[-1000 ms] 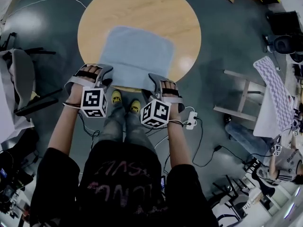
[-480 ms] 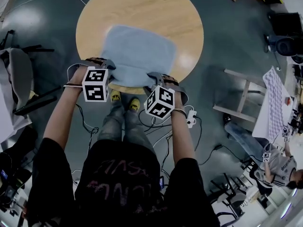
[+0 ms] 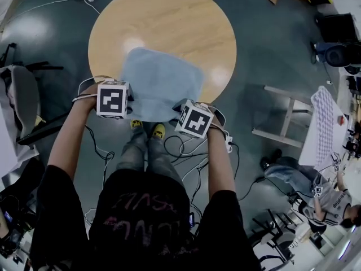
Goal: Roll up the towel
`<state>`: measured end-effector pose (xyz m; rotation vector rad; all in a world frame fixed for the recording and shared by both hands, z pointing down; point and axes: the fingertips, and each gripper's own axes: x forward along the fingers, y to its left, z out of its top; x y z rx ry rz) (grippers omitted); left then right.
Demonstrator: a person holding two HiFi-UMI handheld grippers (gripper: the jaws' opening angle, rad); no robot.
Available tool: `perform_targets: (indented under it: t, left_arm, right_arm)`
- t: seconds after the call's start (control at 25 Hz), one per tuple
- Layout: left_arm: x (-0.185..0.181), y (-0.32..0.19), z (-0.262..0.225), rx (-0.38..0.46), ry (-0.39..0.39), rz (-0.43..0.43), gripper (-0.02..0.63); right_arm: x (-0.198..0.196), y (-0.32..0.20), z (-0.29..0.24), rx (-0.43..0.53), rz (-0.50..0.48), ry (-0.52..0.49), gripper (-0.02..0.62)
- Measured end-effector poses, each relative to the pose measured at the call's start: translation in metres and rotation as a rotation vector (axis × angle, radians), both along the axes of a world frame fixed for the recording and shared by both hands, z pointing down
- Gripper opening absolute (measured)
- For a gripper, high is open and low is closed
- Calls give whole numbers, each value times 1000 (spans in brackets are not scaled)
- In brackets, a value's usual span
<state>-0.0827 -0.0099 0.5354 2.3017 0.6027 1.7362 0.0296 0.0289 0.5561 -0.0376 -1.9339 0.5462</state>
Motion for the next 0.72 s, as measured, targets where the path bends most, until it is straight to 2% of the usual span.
perform_targets:
  t: [0.04, 0.12, 0.24, 0.4, 0.48, 0.72]
  left_arm:
    - [2, -1, 2, 4, -2, 2, 117]
    - [7, -10, 8, 77, 3, 14, 122]
    - [12, -36, 16, 244, 39, 20, 153]
    - [16, -58, 16, 391, 102, -29, 206]
    - [17, -61, 15, 421, 110, -32, 212]
    - [18, -61, 17, 443, 112, -40, 212]
  right_arm:
    - [2, 2, 1, -16, 7, 1, 120]
    - [4, -2, 5, 12, 20, 7, 122]
    - [7, -24, 11, 146, 43, 22, 150]
    - [14, -46, 12, 317, 56, 40, 253]
    - [15, -50, 6, 396, 38, 42, 290]
    - [12, -46, -25, 624, -3, 26, 274]
